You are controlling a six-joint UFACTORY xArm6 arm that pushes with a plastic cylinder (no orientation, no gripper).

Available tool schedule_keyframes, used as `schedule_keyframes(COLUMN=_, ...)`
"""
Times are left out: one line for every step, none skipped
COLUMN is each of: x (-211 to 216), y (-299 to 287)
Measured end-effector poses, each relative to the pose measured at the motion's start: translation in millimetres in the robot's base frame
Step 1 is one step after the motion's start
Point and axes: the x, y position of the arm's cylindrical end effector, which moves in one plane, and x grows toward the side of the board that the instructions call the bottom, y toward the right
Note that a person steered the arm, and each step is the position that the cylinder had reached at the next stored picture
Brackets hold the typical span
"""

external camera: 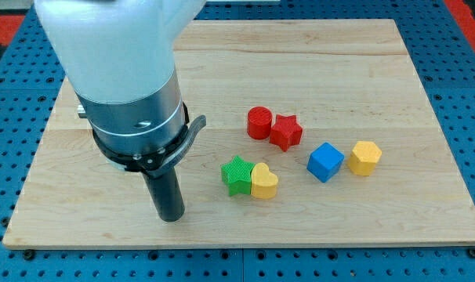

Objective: Move the green star to the left of the red circle

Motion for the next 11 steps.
schedule_keyframes(x=-2.3, y=-5.1)
schedule_keyframes(x=-6.1, y=-19.4)
schedule_keyframes(x=0.0, y=83.1)
schedule_keyframes(x=-11.4, y=96.6)
schedule_keyframes(x=-46.2, y=101.3)
schedule_keyframes(x=-68.7, y=70.6)
schedule_keyframes(x=-76.2, y=-11.5)
schedule_keyframes(x=-83.6, y=12.1)
schedule_keyframes(x=-66.6, y=21.9)
schedule_keyframes(x=-51.4, y=28.2)
schedule_keyframes(x=-93.3, y=19.1)
